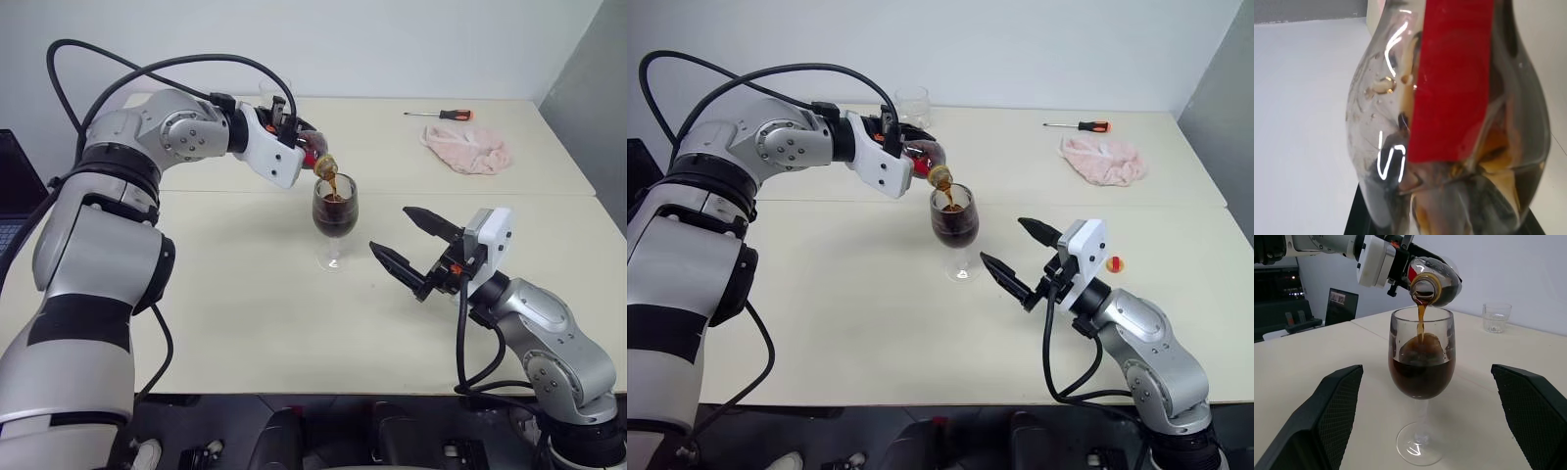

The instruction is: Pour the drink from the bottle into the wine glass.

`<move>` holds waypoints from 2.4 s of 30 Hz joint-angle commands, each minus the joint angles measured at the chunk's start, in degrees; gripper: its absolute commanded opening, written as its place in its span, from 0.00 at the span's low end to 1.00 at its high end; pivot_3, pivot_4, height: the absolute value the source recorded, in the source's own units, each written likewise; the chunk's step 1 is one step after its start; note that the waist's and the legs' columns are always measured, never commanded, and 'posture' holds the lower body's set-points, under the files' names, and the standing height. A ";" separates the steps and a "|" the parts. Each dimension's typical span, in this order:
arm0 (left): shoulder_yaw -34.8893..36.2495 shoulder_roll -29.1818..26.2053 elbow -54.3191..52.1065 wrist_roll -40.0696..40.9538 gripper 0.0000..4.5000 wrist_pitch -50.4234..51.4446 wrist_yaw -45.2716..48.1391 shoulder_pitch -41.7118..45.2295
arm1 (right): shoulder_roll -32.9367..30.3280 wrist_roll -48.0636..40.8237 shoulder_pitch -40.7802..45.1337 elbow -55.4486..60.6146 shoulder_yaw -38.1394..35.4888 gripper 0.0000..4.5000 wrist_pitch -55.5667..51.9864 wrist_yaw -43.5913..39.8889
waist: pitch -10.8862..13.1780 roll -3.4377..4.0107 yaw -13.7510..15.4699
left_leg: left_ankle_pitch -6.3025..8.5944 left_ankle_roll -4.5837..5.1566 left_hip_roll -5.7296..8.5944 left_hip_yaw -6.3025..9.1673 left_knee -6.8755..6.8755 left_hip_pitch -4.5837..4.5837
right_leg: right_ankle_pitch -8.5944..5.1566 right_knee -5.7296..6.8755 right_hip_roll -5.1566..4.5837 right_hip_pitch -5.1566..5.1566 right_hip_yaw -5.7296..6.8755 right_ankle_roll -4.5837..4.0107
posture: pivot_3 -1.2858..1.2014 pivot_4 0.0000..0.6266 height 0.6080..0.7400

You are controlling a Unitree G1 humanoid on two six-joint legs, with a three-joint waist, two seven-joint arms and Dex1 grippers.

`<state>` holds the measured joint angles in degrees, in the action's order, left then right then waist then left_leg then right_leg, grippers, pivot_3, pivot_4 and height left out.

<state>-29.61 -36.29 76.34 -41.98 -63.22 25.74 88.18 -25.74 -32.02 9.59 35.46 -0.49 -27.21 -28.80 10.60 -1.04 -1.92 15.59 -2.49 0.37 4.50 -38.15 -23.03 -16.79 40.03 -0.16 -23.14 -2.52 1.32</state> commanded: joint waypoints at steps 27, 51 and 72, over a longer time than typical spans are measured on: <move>21.53 5.39 -3.14 30.65 0.23 10.93 26.64 -9.28 | 0.41 1.04 0.96 0.68 -1.07 1.00 1.16 0.04 | -0.01 -0.01 -0.14 | -0.01 0.00 -0.02 0.04 -0.19 -0.01 | 0.00 0.18 0.01 -0.01 0.03 0.00 | 0.52 0.24 1.00; 37.85 11.84 -28.09 49.05 0.23 43.67 15.20 -25.97 | 1.55 -0.49 -0.45 3.65 0.67 1.00 4.38 -3.61 | -0.02 -0.01 -0.10 | 0.00 0.01 -0.11 0.27 -0.61 -0.06 | -0.02 0.53 -0.03 -0.04 0.02 0.01 | 0.52 0.24 1.00; 47.28 7.87 -57.38 53.41 0.23 58.26 -0.09 -58.43 | 4.33 -6.11 0.87 7.19 2.66 1.00 1.10 0.37 | -0.12 -0.15 0.35 | 0.00 0.00 -0.27 0.38 -0.63 -0.02 | -0.02 0.59 -0.39 -0.02 0.02 0.01 | 0.52 0.24 1.00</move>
<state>15.40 -27.06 22.31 9.85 -4.62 26.69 29.35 -21.84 -37.15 10.07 40.03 2.02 -25.81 -29.37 10.48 -1.20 -1.57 15.59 -2.49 0.10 4.88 -38.79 -23.05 -16.81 40.62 -0.55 -23.16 -2.49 1.34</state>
